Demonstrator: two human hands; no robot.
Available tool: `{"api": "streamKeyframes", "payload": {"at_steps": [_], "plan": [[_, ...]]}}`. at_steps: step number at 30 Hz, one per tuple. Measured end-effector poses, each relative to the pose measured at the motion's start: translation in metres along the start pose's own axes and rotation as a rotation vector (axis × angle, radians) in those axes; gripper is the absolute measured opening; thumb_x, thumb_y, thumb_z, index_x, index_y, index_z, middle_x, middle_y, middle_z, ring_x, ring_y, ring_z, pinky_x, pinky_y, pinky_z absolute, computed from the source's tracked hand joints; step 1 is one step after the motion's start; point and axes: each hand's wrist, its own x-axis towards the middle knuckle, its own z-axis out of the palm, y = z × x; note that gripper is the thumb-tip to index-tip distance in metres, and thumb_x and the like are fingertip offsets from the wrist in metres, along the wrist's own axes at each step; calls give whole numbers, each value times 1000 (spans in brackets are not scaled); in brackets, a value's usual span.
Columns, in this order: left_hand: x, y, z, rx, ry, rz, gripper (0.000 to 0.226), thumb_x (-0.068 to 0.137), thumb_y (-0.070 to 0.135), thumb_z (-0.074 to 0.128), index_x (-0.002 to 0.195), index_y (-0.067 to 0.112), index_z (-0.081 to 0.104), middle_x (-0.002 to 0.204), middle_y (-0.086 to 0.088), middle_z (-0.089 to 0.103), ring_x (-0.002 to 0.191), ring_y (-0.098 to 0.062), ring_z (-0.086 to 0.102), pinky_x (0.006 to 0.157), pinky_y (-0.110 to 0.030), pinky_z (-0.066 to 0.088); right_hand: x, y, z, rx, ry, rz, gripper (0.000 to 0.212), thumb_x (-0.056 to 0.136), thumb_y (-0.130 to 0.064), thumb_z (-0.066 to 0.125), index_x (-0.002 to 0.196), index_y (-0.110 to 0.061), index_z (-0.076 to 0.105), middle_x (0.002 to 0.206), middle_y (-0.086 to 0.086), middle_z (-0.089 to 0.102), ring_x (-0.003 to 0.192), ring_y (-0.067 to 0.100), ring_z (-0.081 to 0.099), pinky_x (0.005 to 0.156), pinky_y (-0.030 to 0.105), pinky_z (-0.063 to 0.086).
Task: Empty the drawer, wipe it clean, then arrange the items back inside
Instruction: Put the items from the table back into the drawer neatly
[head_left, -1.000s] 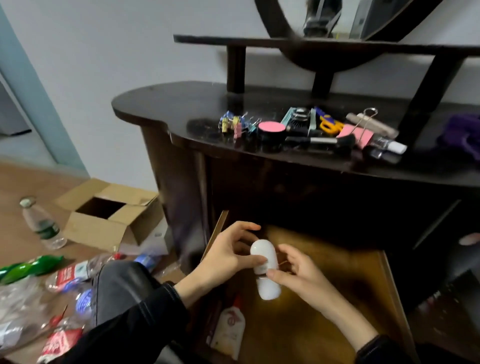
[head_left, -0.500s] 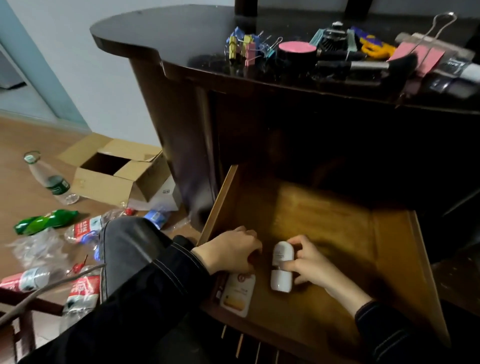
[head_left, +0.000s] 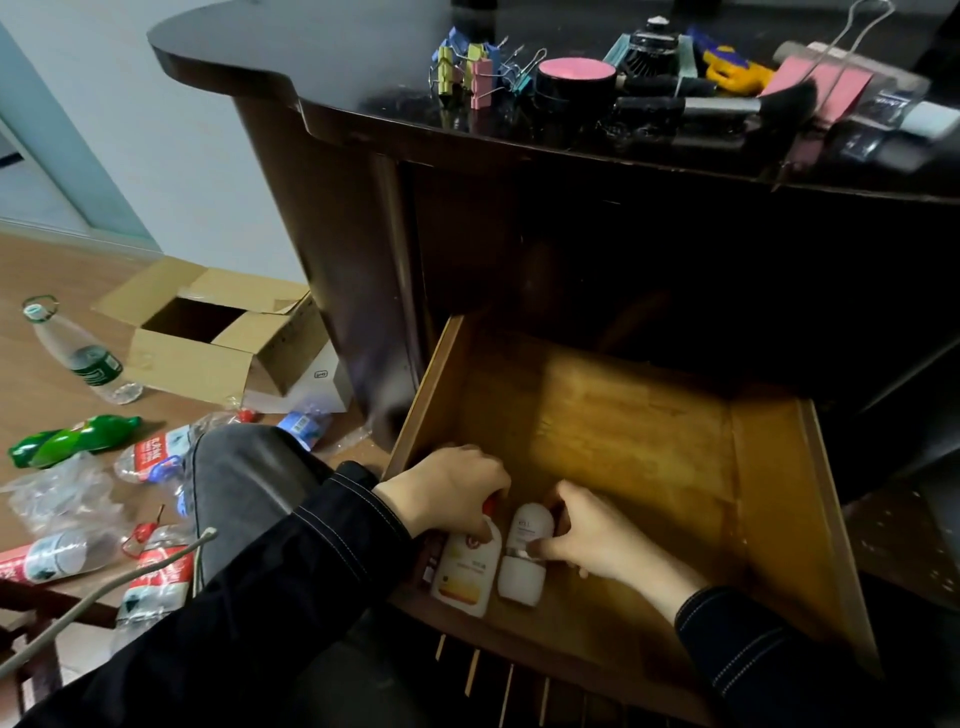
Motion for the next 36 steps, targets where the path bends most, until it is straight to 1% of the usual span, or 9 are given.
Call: {"api": "streamKeyframes", "payload": {"at_steps": [3,8,13,19,22,24,26,29,36], "plan": [[0,0,0,12,3,0,47,81,40,75,122,22,59,123,3,58,116,-22,51,99,-40,43,1,0,2,-208,-3,-30,98,75,-59,78,152,-19,31,146,1,49,124,20,55,87,33,54],[1,0,1,26,14,4,49,81,41,75,122,22,59,123,3,58,116,-21,51,98,-39,44,-6,0,-3,-325,-117,-104,117,71,-61,77,158,-24,8,169,4,7,153,27,18,115,44,35],[1,-1,3,24,22,9,47,80,41,75,120,21,61,121,3,59,113,-22,53,96,-39,45,-10,-6,-2,-417,-121,-188,106,74,-58,79,155,-19,21,162,7,27,146,28,33,113,43,39],[2,-2,4,10,14,9,46,79,41,76,118,21,61,118,3,60,110,-21,54,94,-40,46,-13,-3,6,-473,-124,-244,106,73,-62,78,153,-20,21,160,12,31,141,32,41,108,43,46],[4,-3,5,5,11,8,46,79,41,76,118,21,61,117,2,60,109,-22,55,92,-39,47,-11,-2,7,-467,-102,-264,104,73,-61,78,151,-21,22,160,11,31,133,31,49,90,31,51],[4,-3,6,4,10,8,46,79,41,76,117,20,62,117,1,60,109,-22,55,91,-38,47,-11,-2,7,-472,-100,-270,102,73,-60,78,150,-21,24,159,12,32,130,31,52,89,33,53],[4,-3,6,0,7,9,46,79,41,76,117,20,61,117,2,60,108,-22,54,91,-38,47,-11,-1,6,-471,-113,-264,97,73,-59,78,147,-21,26,151,11,41,125,30,55,95,39,54],[4,-3,6,0,6,13,46,79,40,76,116,19,61,116,2,60,108,-22,55,91,-38,48,-11,0,5,-445,-124,-267,88,75,-56,77,141,-21,30,126,3,52,103,23,58,85,40,57],[3,-1,4,-37,-3,29,45,80,39,76,118,20,60,117,2,60,108,-20,55,90,-36,48,-14,-2,6,-443,-113,-259,97,75,-59,77,145,-19,24,122,3,54,100,22,58,83,39,57]]}}
